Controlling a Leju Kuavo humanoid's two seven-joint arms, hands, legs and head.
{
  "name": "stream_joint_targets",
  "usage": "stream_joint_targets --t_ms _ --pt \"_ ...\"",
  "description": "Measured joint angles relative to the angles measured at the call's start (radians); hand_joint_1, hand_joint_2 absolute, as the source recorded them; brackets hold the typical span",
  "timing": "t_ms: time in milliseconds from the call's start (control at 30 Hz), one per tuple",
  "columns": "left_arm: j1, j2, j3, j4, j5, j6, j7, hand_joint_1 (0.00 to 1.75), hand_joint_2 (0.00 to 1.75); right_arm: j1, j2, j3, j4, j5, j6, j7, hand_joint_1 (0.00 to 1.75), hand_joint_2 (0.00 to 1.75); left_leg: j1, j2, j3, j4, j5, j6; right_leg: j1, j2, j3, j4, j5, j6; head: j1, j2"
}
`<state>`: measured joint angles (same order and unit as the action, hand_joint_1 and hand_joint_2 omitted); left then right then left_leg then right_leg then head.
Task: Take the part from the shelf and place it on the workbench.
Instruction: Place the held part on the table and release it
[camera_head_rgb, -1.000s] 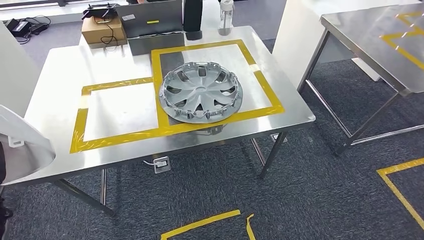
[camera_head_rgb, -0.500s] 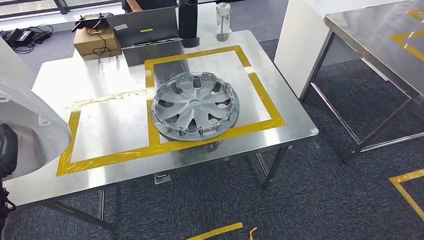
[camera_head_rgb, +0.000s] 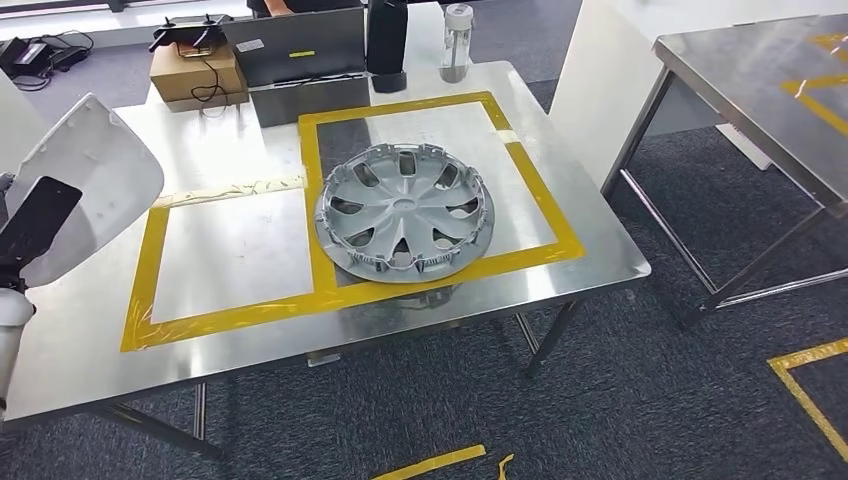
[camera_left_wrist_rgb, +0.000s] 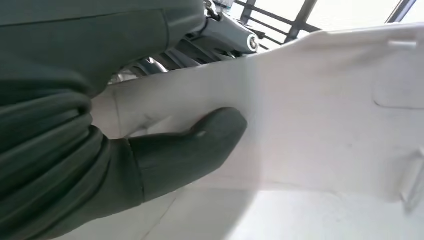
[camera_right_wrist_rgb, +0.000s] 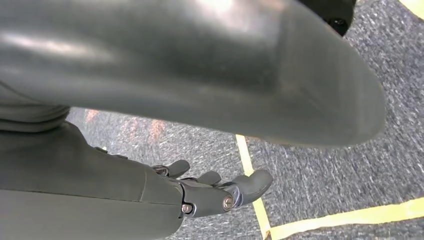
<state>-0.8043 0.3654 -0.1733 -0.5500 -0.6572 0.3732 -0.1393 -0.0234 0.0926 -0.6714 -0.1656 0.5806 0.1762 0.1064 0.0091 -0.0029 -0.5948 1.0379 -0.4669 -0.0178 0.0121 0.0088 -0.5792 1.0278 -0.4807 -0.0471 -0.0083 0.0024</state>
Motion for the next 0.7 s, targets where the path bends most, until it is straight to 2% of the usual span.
stream_joint_targets --t_ms 100,200,267,367,500,633,700 --pt "-0.068 -0.028 -0.061 0.103 -0.075 0.045 0.066 1.75 1.75 0.0 -0.005 0.0 0.0 0.003 -0.006 0.006 0.0 0.0 -0.001 -0.001 0.0 0.0 -0.001 0.006 0.0 -0.001 0.003 -0.005 0.001 0.008 0.0 0.0" --pt "-0.101 -0.061 -0.11 0.166 -0.117 0.076 0.094 1.75 1.75 -0.002 -0.009 0.0 0.0 0.005 -0.012 0.008 0.0 0.0 -0.002 -0.001 0.001 0.0 -0.003 0.009 -0.002 -0.001 0.007 -0.009 0.001 0.024 0.0 0.0" --pt "-0.117 -0.081 -0.132 0.196 -0.125 0.087 0.099 1.75 1.75 -0.002 -0.01 0.0 0.0 0.005 -0.015 0.009 0.0 0.0 -0.002 0.0 0.001 0.0 -0.003 0.01 -0.003 -0.001 0.007 -0.01 0.001 0.031 0.0 0.0" --pt "-0.135 -0.109 -0.156 0.228 -0.129 0.094 0.075 1.75 1.75 -0.002 -0.011 0.0 0.0 0.012 -0.018 0.007 0.0 0.0 -0.002 0.0 0.002 0.0 -0.004 0.011 -0.005 -0.001 0.007 -0.01 0.0 0.034 0.0 0.0" --pt "-0.143 -0.15 -0.165 0.248 -0.128 0.106 0.004 1.75 1.75 -0.004 -0.011 0.0 0.0 0.025 -0.016 -0.006 0.0 0.0 -0.002 -0.001 0.003 -0.002 -0.004 0.011 -0.006 -0.002 0.008 -0.01 -0.001 0.035 0.0 0.0" --pt "-0.144 -0.188 -0.173 0.262 -0.135 0.129 -0.06 0.0 1.75 -0.006 -0.011 0.003 0.0 0.044 -0.001 -0.026 0.0 0.0 -0.002 -0.001 0.004 -0.004 -0.004 0.011 -0.006 -0.001 0.008 -0.01 -0.001 0.036 0.0 0.0" --pt "-0.144 -0.203 -0.18 0.267 -0.146 0.148 -0.072 0.0 1.75 -0.007 -0.011 0.007 0.0 0.056 0.003 -0.03 0.0 0.0 -0.002 -0.001 0.005 -0.005 -0.004 0.011 -0.006 -0.002 0.008 -0.01 -0.001 0.036 0.0 0.0"
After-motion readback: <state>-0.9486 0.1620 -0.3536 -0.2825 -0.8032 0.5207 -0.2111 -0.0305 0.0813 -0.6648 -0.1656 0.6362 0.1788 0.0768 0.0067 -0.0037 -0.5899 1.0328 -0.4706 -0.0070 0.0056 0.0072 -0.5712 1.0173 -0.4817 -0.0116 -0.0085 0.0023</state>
